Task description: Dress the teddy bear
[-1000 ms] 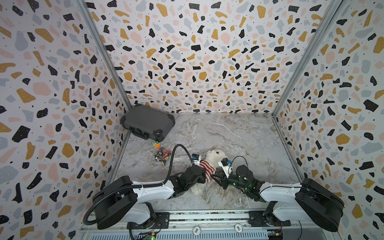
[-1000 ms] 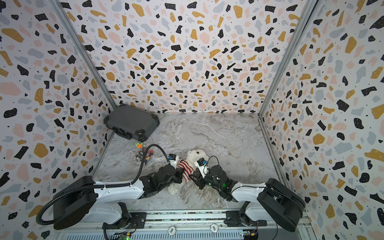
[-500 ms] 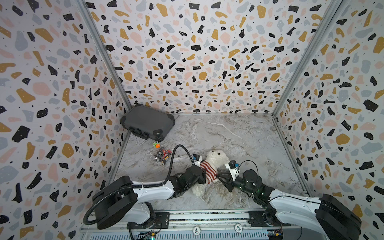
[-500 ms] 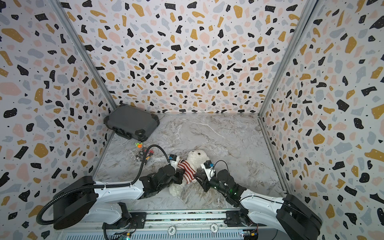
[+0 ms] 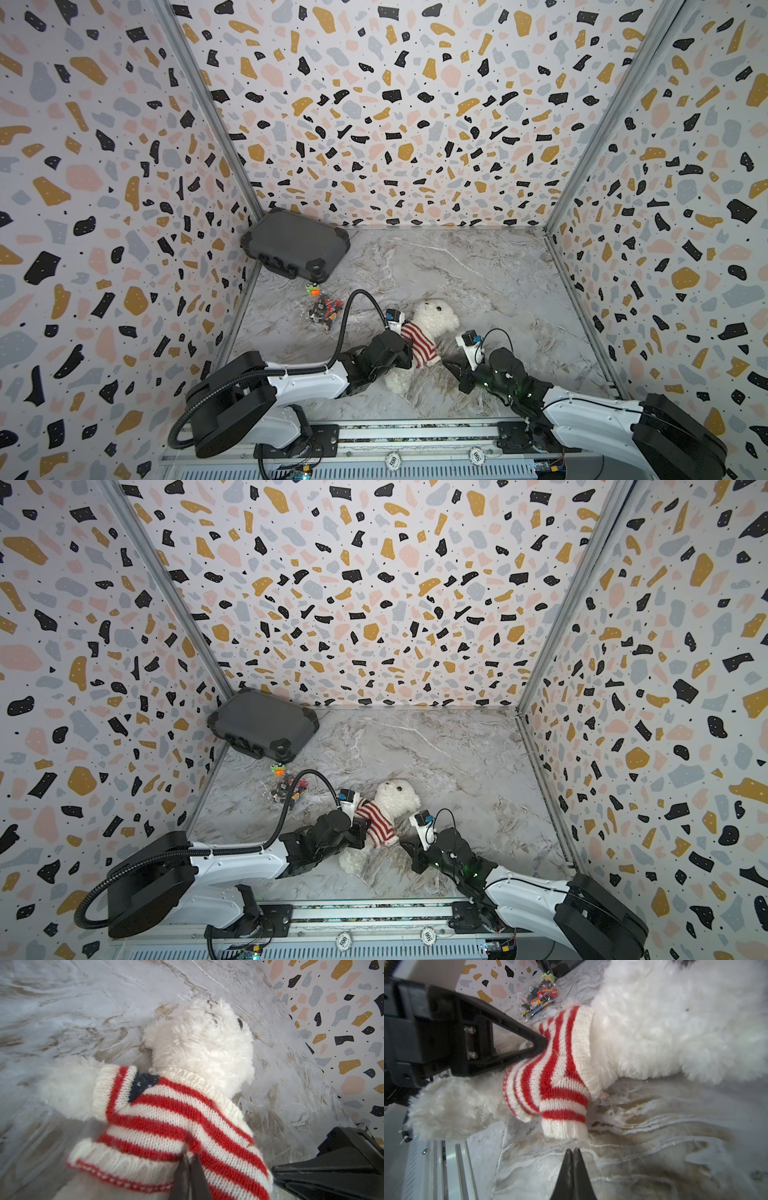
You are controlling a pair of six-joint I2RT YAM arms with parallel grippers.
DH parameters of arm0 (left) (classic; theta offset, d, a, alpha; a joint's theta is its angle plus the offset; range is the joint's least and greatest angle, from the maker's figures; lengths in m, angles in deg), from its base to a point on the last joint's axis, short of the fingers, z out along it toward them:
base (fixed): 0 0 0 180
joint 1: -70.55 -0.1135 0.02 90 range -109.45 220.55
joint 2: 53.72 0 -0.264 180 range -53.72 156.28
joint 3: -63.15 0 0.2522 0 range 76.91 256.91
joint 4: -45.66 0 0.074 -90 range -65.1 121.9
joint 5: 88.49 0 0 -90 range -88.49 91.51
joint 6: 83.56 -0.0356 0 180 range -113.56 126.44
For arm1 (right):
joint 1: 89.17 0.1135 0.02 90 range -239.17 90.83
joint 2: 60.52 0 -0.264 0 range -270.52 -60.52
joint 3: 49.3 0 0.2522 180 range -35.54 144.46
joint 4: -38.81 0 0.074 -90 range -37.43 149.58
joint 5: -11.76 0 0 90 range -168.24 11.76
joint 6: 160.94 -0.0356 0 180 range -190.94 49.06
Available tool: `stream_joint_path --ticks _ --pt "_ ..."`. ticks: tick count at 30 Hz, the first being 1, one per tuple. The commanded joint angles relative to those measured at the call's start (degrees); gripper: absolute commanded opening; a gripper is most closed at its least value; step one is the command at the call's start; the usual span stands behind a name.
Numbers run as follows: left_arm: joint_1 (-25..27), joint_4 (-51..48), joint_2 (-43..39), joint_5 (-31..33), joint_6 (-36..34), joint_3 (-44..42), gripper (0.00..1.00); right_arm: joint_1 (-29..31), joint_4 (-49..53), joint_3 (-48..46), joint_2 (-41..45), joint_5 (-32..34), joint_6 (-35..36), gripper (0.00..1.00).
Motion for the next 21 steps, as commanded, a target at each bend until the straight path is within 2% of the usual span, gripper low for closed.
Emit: stream_joint_path --ticks 1,21 --pt "0.10 -1.70 1.15 -0.66 -1.10 -0.68 0.00 0.49 -3.89 -0.08 -2.66 -1.04 -1.48 0.01" --pt "-0.07 -3.22 2.73 -0.68 -1.81 0.55 0.00 0.88 -20.73 6.75 -19.69 -3.61 0.20 0.03"
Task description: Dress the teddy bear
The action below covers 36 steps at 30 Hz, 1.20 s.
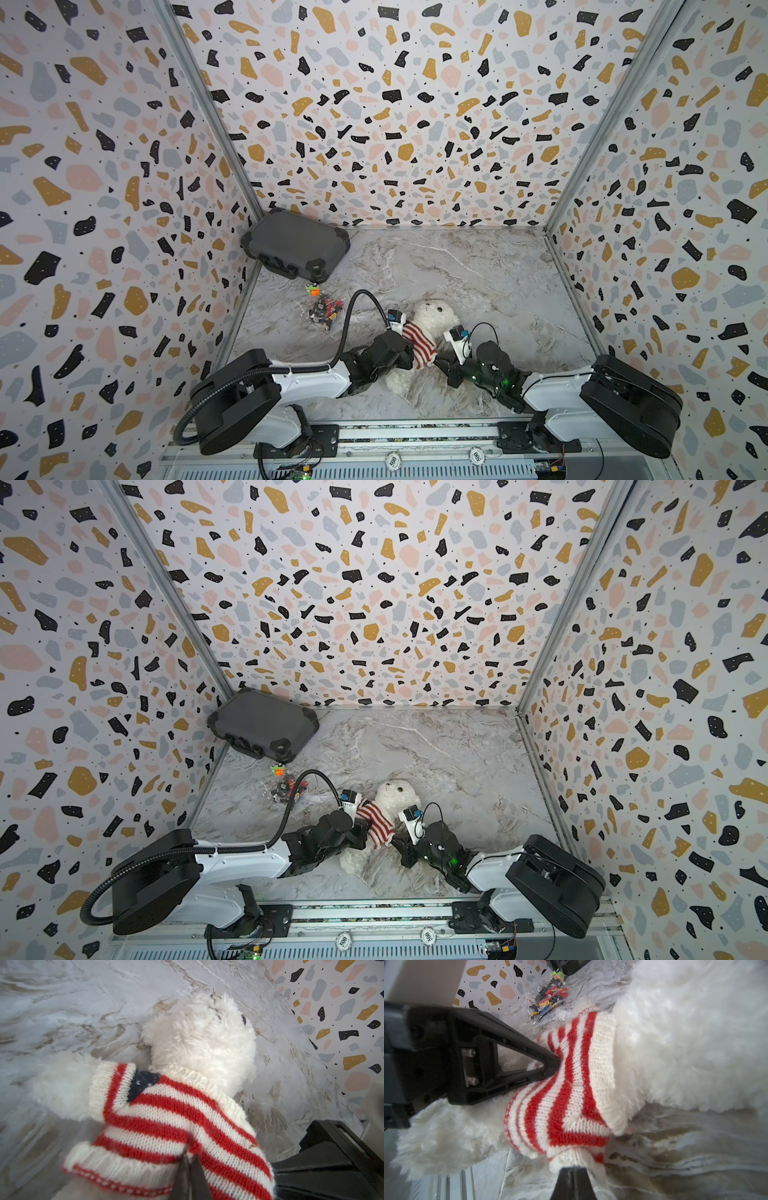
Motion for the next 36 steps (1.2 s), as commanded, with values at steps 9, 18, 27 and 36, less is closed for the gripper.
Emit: stream_joint_path --ticks 9,18,27,36 --pt "-0.91 -4.29 1.93 -1.35 -2.13 0.57 0.00 0.18 -5.15 3.56 -1.50 0.28 4.37 0.17" --pt "-1.22 -3.40 3.63 -3.78 -3.36 1.19 0.00 0.14 -3.31 8.21 -4.51 3.38 7.01 0.30" --pt "-1.23 -2.49 5.14 -7.03 -5.61 1.88 0.00 -0.83 -0.85 10.82 -6.54 6.70 8.82 0.36" --pt "-1.26 -2.80 6.78 -8.22 -7.50 2.67 0.00 -3.84 1.13 12.03 -6.08 6.46 9.74 0.28"
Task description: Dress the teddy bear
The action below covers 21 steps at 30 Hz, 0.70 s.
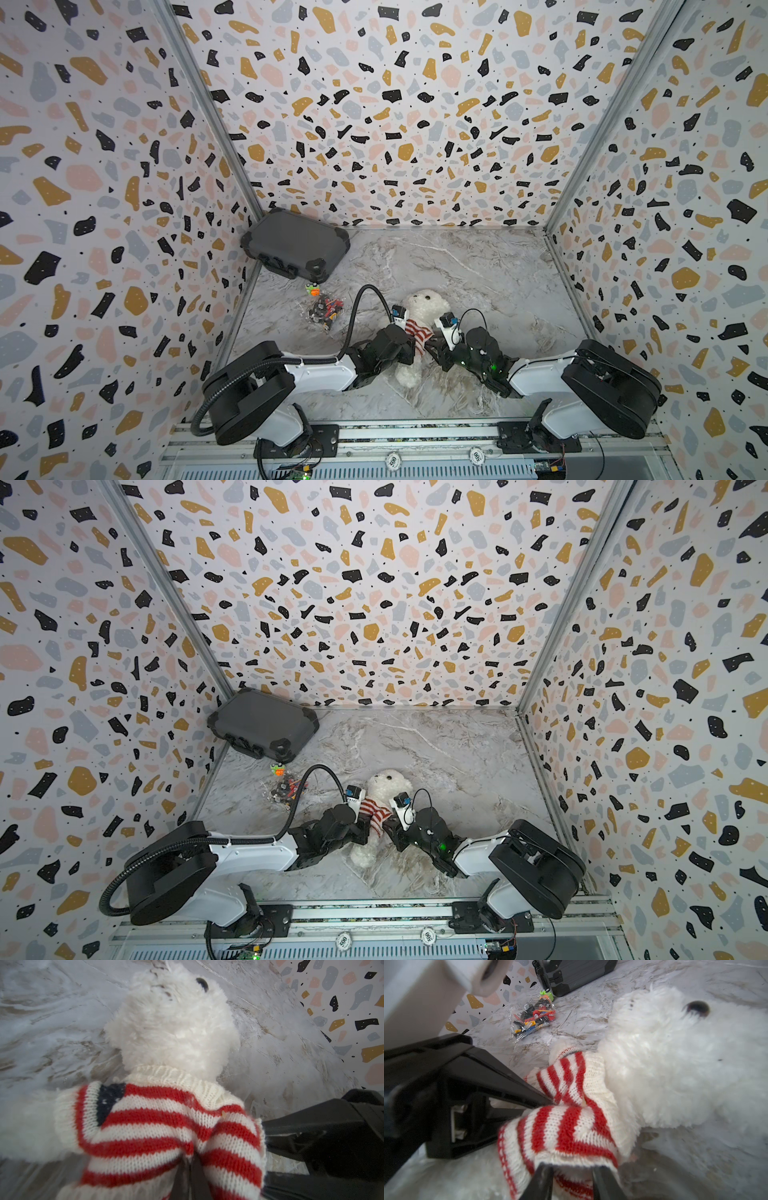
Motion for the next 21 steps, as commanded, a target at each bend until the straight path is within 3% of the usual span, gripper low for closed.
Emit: stream_joint_path --ticks 1,13,21 --pt "0.73 -4.48 2.32 -6.25 -2.22 0.36 0.00 -0.95 -0.42 3.70 0.08 1.30 1.37 0.25" --pt "0.62 -3.55 2.31 -6.02 -2.28 -0.28 0.00 -1.02 -0.41 4.15 -0.08 -2.65 3.18 0.00" --pt "-4.02 -0.45 -3.65 -5.96 2.00 -6.68 0.00 2.76 7.64 2.06 7.64 2.77 7.11 0.00"
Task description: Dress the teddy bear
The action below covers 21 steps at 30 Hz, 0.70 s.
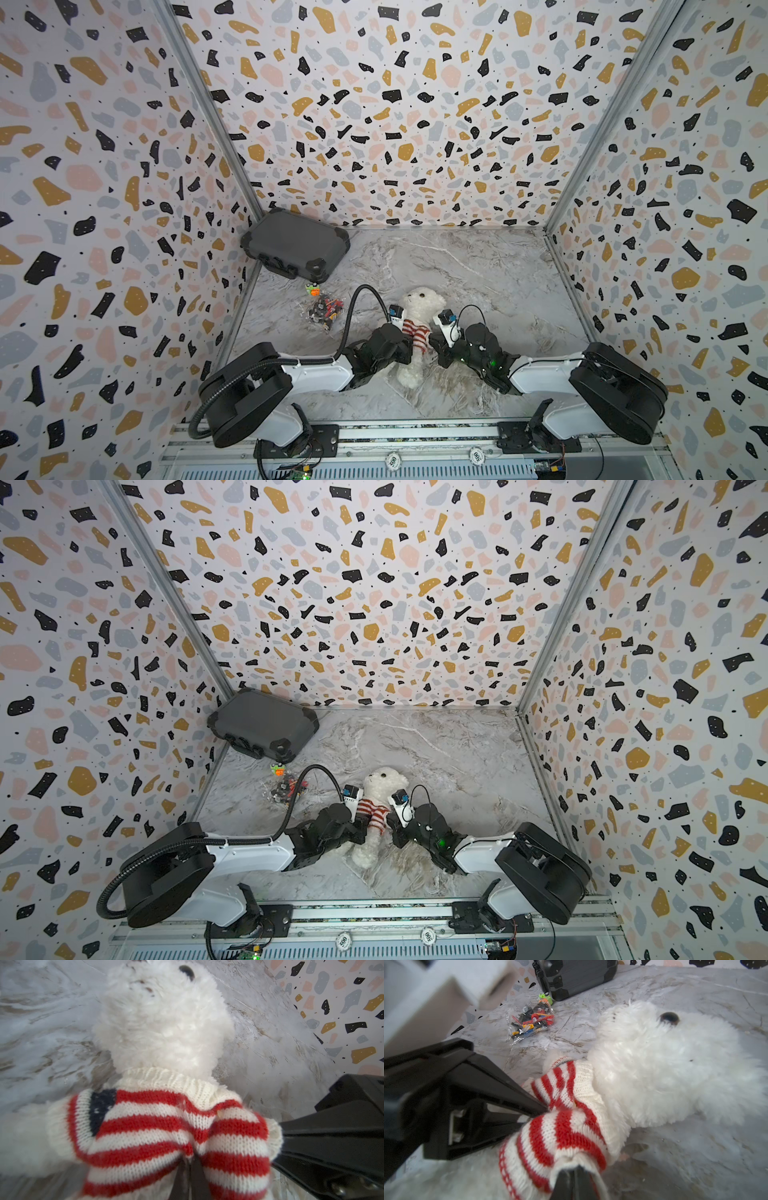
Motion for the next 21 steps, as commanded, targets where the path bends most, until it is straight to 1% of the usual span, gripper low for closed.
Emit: stream_joint_path --ticks 1,5,11,13,16,17,19,20,21 --pt "-2.01 -2.63 -1.38 -3.33 1.76 -4.01 0.00 1.12 2.95 -0.34 4.32 2.26 2.15 0.00" --pt "-4.16 -1.87 -2.33 -3.95 2.32 -6.14 0.00 1.12 5.68 -1.63 7.34 3.46 2.50 0.00" --pt "-6.28 -0.43 -2.92 -4.57 2.54 -8.62 0.00 1.03 8.28 -2.38 12.02 2.89 2.32 0.00" --pt "-6.45 -2.01 -3.84 -4.24 2.10 -8.29 0.00 1.12 9.09 -2.11 13.13 2.24 1.86 0.00" --pt "-6.28 -6.40 -8.06 -2.98 1.20 -6.47 0.00 2.20 9.86 -1.18 13.71 2.78 1.26 0.00" --pt "-5.92 -8.07 -10.30 -2.34 1.21 -5.57 0.08 2.59 9.90 -0.94 13.56 3.34 1.21 0.00" --pt "-4.25 -12.70 -14.51 -0.19 0.93 -3.11 0.34 2.79 10.06 -0.35 13.12 4.13 0.35 0.00" --pt "-3.04 -15.24 -16.48 1.39 0.91 -1.58 0.49 2.79 9.91 -0.22 12.86 4.50 -0.15 0.00" --pt "-1.54 -17.20 -18.02 2.81 1.14 -0.02 0.59 2.79 9.63 -0.03 12.63 4.58 -0.44 0.00"
